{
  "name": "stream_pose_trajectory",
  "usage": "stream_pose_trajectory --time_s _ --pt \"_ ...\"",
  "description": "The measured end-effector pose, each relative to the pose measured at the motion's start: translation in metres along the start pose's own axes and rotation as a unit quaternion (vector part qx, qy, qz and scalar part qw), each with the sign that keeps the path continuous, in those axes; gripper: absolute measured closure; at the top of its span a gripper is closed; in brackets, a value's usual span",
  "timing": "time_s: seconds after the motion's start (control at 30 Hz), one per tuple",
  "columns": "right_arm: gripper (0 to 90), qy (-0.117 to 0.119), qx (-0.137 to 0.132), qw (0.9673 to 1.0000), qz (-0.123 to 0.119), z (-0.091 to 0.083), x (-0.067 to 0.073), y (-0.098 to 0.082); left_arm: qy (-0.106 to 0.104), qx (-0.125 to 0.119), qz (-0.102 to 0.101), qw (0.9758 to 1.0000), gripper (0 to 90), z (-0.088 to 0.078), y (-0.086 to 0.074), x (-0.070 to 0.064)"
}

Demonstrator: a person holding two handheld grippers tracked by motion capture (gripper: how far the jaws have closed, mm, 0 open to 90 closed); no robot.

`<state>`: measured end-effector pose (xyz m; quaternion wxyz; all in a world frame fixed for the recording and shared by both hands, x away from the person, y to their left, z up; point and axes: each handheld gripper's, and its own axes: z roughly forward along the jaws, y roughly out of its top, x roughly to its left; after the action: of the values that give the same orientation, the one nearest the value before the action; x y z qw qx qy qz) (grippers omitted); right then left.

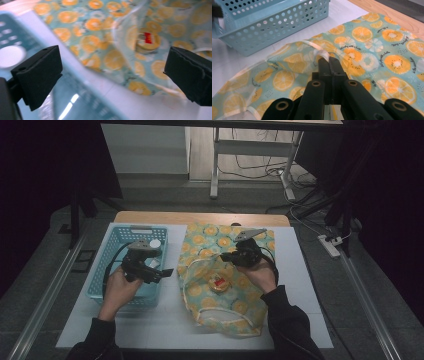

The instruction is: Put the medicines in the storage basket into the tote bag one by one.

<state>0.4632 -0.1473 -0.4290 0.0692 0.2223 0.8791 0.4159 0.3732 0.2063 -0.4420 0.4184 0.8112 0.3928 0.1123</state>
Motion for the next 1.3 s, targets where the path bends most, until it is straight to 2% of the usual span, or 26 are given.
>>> stream_pose_trajectory --time_s 0.17,0.3,0.4,0.57,0.87,1.0,1.13,1.3 --pt "90.0 -0.001 0.005 1.0 0.001 0.0 -0.001 0.0 0.026 0.007 -0.015 0.9995 1.6 -0.007 -0.006 0.013" --pt "90.0 -0.002 0.006 1.0 0.001 -0.001 0.0 0.0 0.035 0.019 -0.036 0.9986 2.2 -0.007 -0.011 0.025" --pt "90.0 -0.003 0.005 1.0 0.0 -0.001 0.0 0.001 0.046 0.03 -0.039 0.9978 2.0 -0.007 -0.016 0.032" --pt "90.0 -0.003 0.003 1.0 -0.004 -0.001 0.001 0.001 0.045 0.037 -0.049 0.9971 1.4 -0.005 -0.021 0.043" --pt "90.0 -0.003 0.002 1.0 -0.006 0.0 0.002 0.001 0.052 0.082 -0.056 0.9937 0.1 0.01 -0.028 0.057" --pt "90.0 -0.003 -0.002 1.0 -0.008 0.0 0.002 0.001 0.057 0.106 -0.064 0.9906 0.0 0.019 -0.031 0.062" --pt "90.0 -0.002 -0.002 1.0 -0.009 0.001 0.002 0.001 0.058 0.141 -0.068 0.986 0.7 0.029 -0.033 0.065" --pt "90.0 -0.004 -0.005 0.9999 -0.01 0.001 0.003 0.001 0.066 0.169 -0.071 0.9808 3.4 0.036 -0.036 0.066"
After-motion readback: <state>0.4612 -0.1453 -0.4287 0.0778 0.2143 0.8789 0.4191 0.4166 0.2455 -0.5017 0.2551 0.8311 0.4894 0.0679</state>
